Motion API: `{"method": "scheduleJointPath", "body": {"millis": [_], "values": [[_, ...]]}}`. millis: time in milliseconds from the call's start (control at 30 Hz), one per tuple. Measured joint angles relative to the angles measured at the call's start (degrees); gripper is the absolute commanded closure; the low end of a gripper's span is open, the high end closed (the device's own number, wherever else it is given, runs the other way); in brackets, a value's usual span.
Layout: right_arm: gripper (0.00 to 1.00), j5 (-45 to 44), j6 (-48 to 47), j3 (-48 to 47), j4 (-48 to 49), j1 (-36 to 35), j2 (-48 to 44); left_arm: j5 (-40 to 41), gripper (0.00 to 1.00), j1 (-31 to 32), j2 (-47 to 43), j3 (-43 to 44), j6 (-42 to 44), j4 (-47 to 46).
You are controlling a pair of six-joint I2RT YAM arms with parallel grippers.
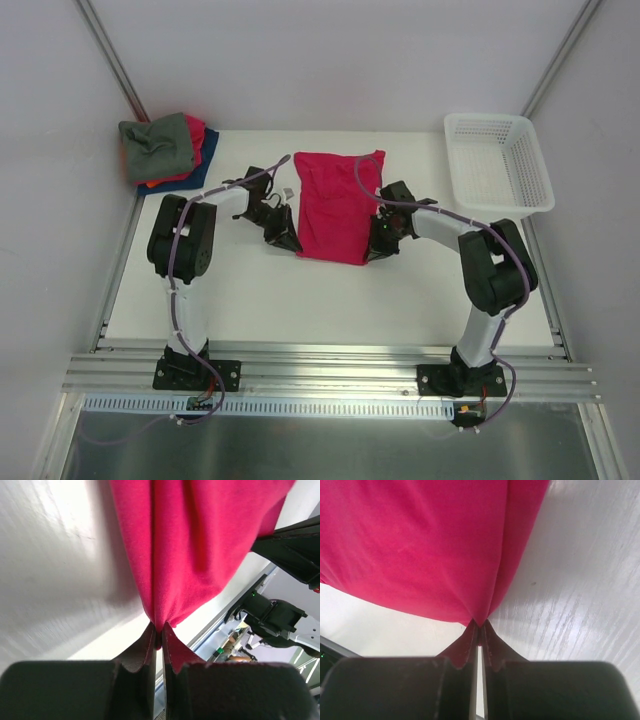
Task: Fold and stack the t-shirts
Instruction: Grab one side of the 2/3 rectangular tshirt with both arms, then fold the long partially folded tshirt into a neat square
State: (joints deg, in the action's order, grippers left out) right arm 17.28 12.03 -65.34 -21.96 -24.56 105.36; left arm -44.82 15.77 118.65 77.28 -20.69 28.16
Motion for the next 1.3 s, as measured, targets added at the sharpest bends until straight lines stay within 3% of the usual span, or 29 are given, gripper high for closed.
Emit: {"method": "scheduleJointPath", "body": {"millis": [867, 1300], "values": [[0.99, 3.7, -3.1, -2.4, -7.8, 0.4, -18.0, -2.9, 1.0, -0.1, -17.6, -0.8, -1.0, 3.4], [0.99, 3.2, -4.2, -14.8, -7.2, 1.3, -15.4, 1.1, 1.0, -0.9, -16.9, 11.8, 1.1, 4.9]]}}
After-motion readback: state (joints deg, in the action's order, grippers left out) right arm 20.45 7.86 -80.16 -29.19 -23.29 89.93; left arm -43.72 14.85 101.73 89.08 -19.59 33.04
